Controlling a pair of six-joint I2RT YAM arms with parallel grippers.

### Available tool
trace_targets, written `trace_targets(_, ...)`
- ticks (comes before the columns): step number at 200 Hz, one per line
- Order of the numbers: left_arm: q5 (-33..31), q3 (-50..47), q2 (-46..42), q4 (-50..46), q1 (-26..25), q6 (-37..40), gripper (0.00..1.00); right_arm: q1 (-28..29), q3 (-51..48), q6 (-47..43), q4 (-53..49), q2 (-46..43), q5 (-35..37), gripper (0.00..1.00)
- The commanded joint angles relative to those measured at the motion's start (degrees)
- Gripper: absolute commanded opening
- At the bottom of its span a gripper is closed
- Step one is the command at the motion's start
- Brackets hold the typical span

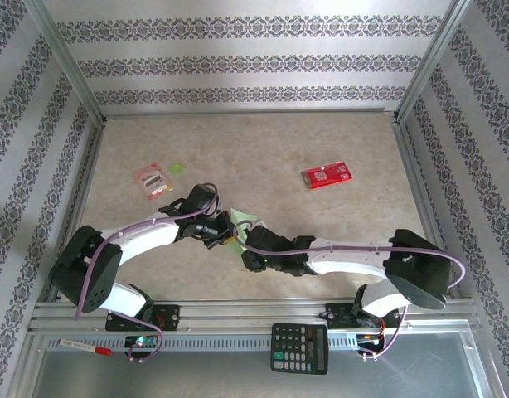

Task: Fold a paper plane with a square sheet of paper (pick it up from the middle)
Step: Perform the third fold on the triangle at the bottom-center of the table.

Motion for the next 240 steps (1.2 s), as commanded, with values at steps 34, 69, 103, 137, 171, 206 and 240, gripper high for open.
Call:
trace_targets(34, 0.9, 2.24, 1.22, -3.59, -0.56, -1.8, 0.0, 2.86, 4.4, 3.27, -0.98, 4.69, 11.41, 0.39)
trace_targets(69, 0.96, 2.33, 1.49, -3.5, -0.53, -1.74, 0.0, 3.29, 5.33, 4.87, -0.91, 7.05, 11.62, 0.39)
trace_targets(103, 1.23, 2.02, 1.95, -2.88, -0.57, -1.8, 0.0, 4.07, 7.04, 5.88, -1.65, 9.73, 12.61, 0.38)
trace_targets(137, 1.59, 1.66, 2.29, -2.26, -0.55, -2.03, 0.0, 5.17, 8.88, 7.03, -3.19, 12.1, 14.22, 0.37)
trace_targets(171, 1.77, 1.44, 2.28, -2.13, -0.55, -1.97, 0.0, 5.66, 10.5, 9.1, -6.15, 13.84, 16.96, 0.36)
trace_targets(206, 1.74, 1.38, 2.27, -2.2, -0.6, -1.88, 0.0, 5.79, 11.58, 9.68, -7.32, 15.25, 17.97, 0.34)
trace_targets(240, 1.81, 1.07, 2.47, -1.92, -0.57, -1.83, 0.0, 5.91, 12.44, 9.96, -8.45, 15.93, 19.1, 0.3)
